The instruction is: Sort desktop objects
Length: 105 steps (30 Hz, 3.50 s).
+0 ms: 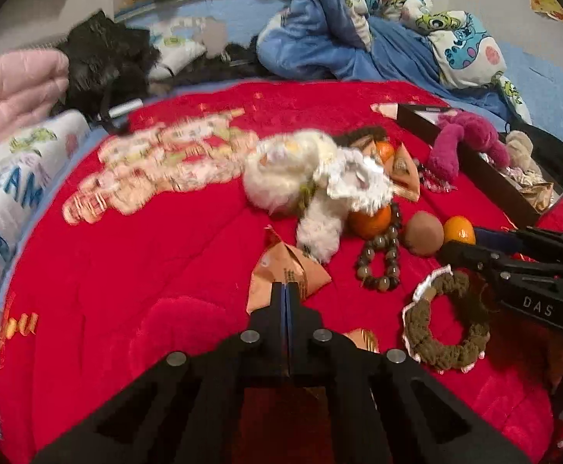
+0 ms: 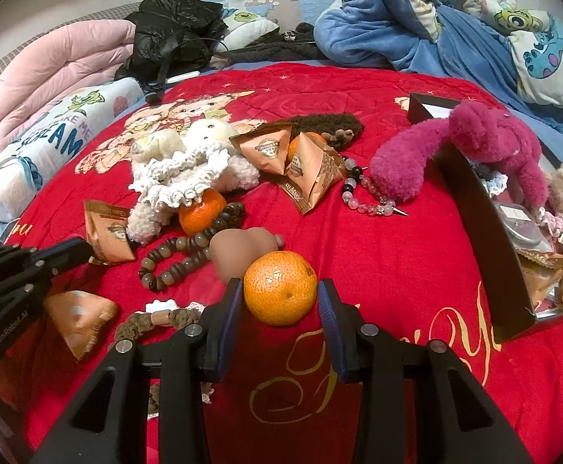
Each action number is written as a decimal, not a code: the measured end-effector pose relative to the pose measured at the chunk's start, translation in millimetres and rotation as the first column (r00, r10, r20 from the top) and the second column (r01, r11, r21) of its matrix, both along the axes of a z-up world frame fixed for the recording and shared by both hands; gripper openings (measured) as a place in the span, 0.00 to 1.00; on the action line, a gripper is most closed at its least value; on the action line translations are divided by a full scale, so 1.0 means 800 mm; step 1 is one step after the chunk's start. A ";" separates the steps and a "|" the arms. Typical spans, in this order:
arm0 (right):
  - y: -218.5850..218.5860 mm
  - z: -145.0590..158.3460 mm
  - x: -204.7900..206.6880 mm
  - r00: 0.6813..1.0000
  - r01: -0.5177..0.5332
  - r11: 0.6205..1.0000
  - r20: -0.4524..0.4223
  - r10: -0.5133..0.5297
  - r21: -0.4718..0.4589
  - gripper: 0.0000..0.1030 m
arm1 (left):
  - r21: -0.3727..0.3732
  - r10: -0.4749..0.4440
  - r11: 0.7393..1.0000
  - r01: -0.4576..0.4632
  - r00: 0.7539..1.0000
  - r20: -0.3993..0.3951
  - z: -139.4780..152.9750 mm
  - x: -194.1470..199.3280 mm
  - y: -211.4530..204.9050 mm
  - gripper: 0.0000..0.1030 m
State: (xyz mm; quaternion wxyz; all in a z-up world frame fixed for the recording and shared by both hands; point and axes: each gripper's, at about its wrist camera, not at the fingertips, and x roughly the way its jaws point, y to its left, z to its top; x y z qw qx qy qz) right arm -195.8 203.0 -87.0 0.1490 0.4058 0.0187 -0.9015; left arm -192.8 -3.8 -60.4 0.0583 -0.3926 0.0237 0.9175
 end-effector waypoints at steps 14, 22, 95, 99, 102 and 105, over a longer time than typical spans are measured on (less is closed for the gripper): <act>0.001 -0.001 -0.003 1.000 0.000 1.000 0.011 0.000 -0.007 0.36 | 0.012 0.015 1.000 -0.015 1.000 -0.008 -0.007 -0.001 -0.004 0.65; 0.003 -0.001 -0.001 1.000 -0.001 1.000 0.016 0.001 -0.017 0.36 | 0.041 0.028 0.999 -0.029 0.999 0.034 -0.017 -0.028 0.002 0.65; 0.300 0.070 0.175 0.886 0.419 0.884 -0.120 -0.448 -0.206 0.34 | 0.175 -0.392 0.897 0.406 0.914 -0.110 0.042 0.075 0.392 0.36; 0.317 0.066 0.175 0.876 0.438 0.873 -0.116 -0.468 -0.216 0.34 | 0.168 -0.392 0.898 0.407 0.912 -0.117 0.043 0.066 0.399 0.36; 0.327 0.062 0.168 0.873 0.444 0.864 -0.102 -0.477 -0.237 0.34 | 0.149 -0.394 0.899 0.412 0.909 -0.138 0.048 0.057 0.402 0.36; 0.329 0.062 0.159 0.874 0.437 0.866 -0.109 -0.473 -0.244 0.34 | 0.135 -0.402 0.897 0.422 0.903 -0.152 0.053 0.046 0.405 0.36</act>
